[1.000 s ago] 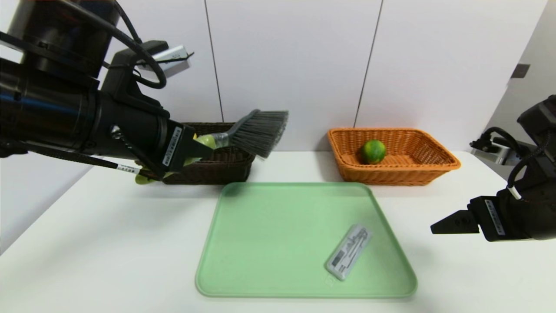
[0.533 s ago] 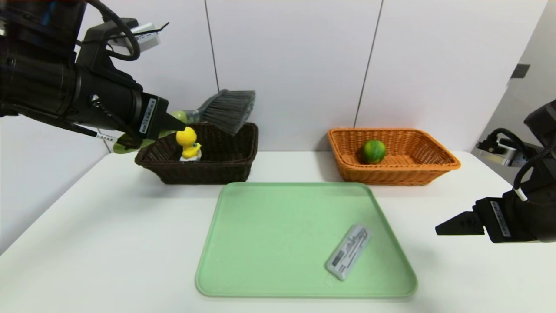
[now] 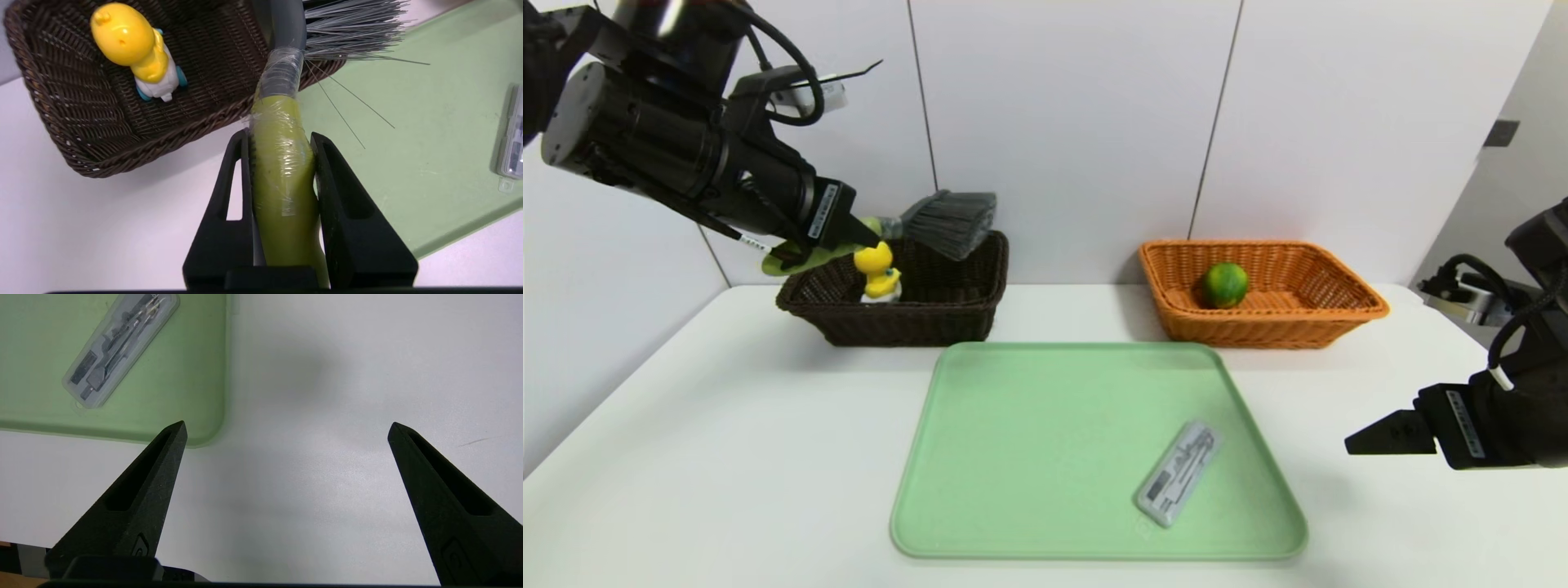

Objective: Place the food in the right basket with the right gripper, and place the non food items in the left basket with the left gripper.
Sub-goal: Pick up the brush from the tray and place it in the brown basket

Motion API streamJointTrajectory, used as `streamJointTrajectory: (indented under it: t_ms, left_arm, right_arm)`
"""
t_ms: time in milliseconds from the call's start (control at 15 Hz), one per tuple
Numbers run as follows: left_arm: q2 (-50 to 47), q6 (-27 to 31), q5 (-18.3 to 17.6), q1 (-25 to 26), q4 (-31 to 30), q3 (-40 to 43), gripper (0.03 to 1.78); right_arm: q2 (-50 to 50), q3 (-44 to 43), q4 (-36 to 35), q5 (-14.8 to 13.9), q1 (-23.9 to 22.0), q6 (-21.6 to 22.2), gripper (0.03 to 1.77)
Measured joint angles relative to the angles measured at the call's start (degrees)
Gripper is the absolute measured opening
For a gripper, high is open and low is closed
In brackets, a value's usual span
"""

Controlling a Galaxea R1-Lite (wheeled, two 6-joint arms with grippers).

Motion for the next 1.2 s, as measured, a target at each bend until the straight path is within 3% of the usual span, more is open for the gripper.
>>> streamJointTrajectory:
  t_ms: [467,1200]
  left_arm:
    - [6.4,1.2,-0.8,3.5,2.2,-3.5,0.47]
    - [12.1,1.3,-0.8,4.6,2.3,-6.2,0.47]
  right_arm:
    - [-0.6,0.3,0.0,0.0,0.0,0.1,1.70]
    - [-1.9,0.7,0.0,-0.1,0.0,0.0,1.70]
